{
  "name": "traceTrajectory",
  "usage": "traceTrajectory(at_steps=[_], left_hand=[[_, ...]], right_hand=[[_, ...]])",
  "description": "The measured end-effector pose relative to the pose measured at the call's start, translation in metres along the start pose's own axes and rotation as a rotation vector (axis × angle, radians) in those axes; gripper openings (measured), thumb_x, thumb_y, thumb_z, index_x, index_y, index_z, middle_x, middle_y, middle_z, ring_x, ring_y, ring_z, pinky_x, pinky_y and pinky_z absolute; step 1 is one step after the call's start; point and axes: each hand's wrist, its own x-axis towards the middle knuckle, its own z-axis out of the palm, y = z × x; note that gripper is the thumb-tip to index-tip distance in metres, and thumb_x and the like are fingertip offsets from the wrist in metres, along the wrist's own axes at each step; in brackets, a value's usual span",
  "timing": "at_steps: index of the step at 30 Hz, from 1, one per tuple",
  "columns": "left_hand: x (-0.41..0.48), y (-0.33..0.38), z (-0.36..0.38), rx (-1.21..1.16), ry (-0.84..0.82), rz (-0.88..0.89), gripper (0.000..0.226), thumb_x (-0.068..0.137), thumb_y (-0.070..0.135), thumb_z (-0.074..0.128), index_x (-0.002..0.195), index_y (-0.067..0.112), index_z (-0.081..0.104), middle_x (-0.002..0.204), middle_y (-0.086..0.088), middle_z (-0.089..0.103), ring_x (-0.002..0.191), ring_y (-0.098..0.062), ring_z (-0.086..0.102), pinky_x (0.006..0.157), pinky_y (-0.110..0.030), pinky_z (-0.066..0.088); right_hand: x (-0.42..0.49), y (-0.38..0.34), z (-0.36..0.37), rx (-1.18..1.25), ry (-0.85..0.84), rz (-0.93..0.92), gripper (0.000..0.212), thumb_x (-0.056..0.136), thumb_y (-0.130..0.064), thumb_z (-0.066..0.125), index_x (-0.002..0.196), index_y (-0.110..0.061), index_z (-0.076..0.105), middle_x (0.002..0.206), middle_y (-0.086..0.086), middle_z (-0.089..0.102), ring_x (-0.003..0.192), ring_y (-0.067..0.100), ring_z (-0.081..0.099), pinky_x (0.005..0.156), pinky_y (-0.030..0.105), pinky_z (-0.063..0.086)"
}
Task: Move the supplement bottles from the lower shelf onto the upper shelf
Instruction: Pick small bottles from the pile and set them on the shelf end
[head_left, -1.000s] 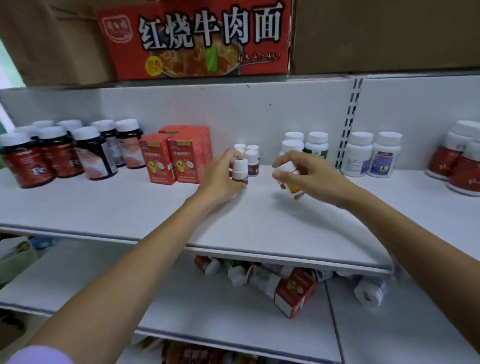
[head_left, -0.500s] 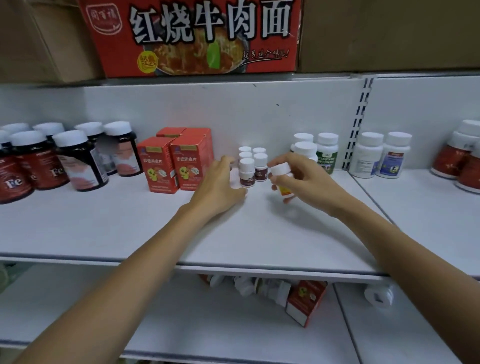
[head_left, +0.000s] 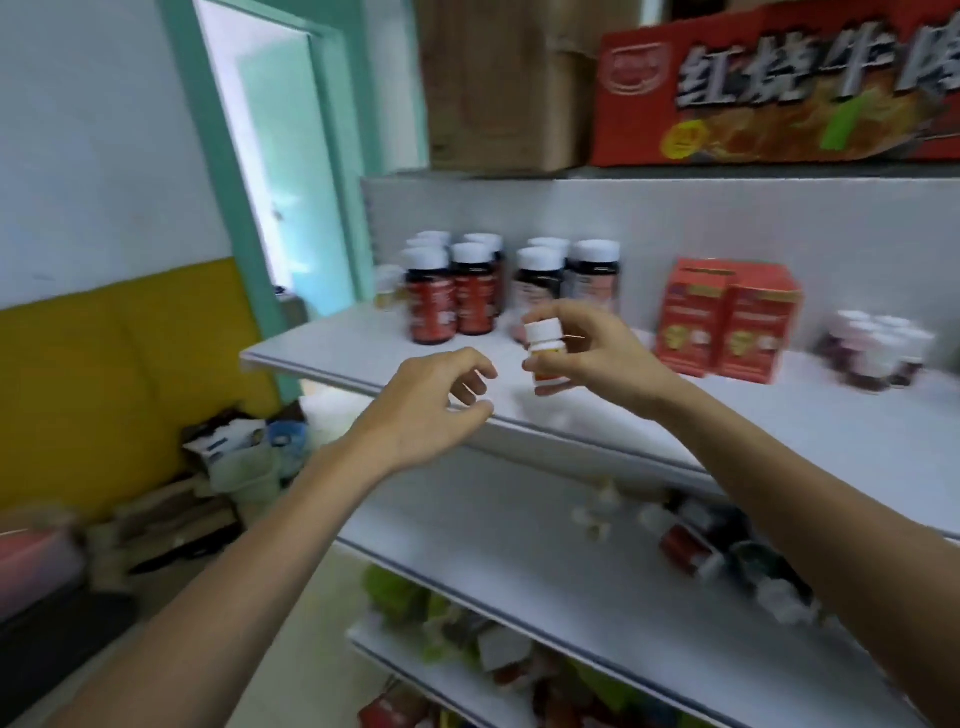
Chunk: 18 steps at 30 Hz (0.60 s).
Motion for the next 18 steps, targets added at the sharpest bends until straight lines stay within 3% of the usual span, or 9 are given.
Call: traceTrajectory(at_steps=[3, 8, 15, 18], left_hand=[[-0.028, -0.047, -0.048, 0.031, 0.068, -0.048, 0.025, 0.084, 0.015, 0.064, 0.108, 0.019, 0.061, 0.096, 0.003, 0.065, 0.086, -0.011, 0.062, 0.073, -0.014, 0.044], [-0.061, -0.106, -0.103, 0.050, 0.137, -0.129, 0.031, 0.086, 0.018, 0.063, 0.116, 0.022, 0.057, 0.103, 0.005, 0.061, 0.094, -0.010, 0.059, 0.084, -0.034, 0.050], [-0.039, -0.166, -0.121, 0.049, 0.164, -0.113, 0.025, 0.087, 0.020, 0.062, 0.112, 0.022, 0.061, 0.106, 0.007, 0.061, 0.096, -0.005, 0.057, 0.084, -0.026, 0.048], [-0.006, -0.189, -0.117, 0.039, 0.132, -0.072, 0.023, 0.087, 0.021, 0.062, 0.110, 0.021, 0.062, 0.108, 0.005, 0.062, 0.098, -0.006, 0.057, 0.086, -0.026, 0.048]], right_hand=[[0.036, -0.009, 0.066, 0.046, -0.010, -0.050, 0.030, 0.080, 0.006, 0.066, 0.098, -0.015, 0.053, 0.083, 0.007, 0.058, 0.079, 0.022, 0.061, 0.072, 0.040, 0.058], [0.088, -0.011, 0.154, -0.058, 0.063, -0.100, 0.037, 0.074, -0.009, 0.076, 0.103, -0.017, 0.055, 0.099, 0.008, 0.063, 0.091, 0.020, 0.060, 0.078, 0.037, 0.057], [0.145, -0.009, 0.205, -0.243, 0.073, -0.136, 0.040, 0.075, -0.016, 0.075, 0.111, -0.011, 0.058, 0.105, 0.001, 0.062, 0.092, 0.013, 0.057, 0.069, 0.007, 0.040], [0.171, -0.004, 0.203, -0.297, 0.107, -0.109, 0.037, 0.076, -0.013, 0.074, 0.109, -0.010, 0.057, 0.091, -0.010, 0.060, 0.081, 0.001, 0.056, 0.062, 0.002, 0.039]])
